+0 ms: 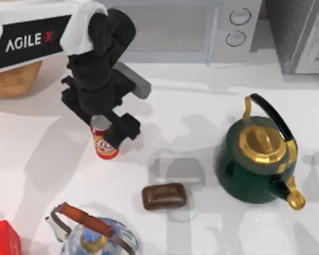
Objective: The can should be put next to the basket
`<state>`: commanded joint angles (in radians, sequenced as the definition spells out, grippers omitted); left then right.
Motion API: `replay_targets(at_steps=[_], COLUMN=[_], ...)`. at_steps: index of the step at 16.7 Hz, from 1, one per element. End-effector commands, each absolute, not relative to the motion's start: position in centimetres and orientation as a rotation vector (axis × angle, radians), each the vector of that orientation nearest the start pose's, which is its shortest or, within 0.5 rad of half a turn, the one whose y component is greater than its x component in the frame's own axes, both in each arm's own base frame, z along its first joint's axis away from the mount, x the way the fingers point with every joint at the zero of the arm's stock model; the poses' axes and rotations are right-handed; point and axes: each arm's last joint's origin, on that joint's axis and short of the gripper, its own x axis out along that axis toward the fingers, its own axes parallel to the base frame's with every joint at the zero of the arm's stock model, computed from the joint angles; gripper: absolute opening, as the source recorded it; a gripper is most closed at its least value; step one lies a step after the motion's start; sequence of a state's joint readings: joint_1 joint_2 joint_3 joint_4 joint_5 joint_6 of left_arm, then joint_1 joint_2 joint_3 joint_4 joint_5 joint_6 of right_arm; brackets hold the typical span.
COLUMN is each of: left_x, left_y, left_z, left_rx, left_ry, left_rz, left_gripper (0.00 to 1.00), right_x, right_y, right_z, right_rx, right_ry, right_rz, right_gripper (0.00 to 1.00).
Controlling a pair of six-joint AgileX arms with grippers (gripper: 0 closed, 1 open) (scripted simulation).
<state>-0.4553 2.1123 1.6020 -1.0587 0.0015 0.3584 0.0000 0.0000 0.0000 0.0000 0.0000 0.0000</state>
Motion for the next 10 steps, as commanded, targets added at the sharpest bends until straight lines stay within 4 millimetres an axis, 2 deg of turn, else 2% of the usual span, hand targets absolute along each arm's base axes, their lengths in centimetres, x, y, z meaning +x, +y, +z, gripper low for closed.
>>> replay_targets(at_steps=[7,10], left_x=[36.57,36.57], left_y=[-17.46,-17.46], left_z=[15.97,15.97], left_rx=[0.630,0.630], left_ry=[1.476,1.476], left_rz=[-0.629,-0.629], left_gripper=[0.02,0.00], right_x=[10.57,10.57], right_y=[-0.12,-0.12], right_z=[16.00,16.00], right_rx=[0.000,0.000], right_ry=[0.000,0.000], right_rz=[0.000,0.000], right_gripper=[1.00,1.00])
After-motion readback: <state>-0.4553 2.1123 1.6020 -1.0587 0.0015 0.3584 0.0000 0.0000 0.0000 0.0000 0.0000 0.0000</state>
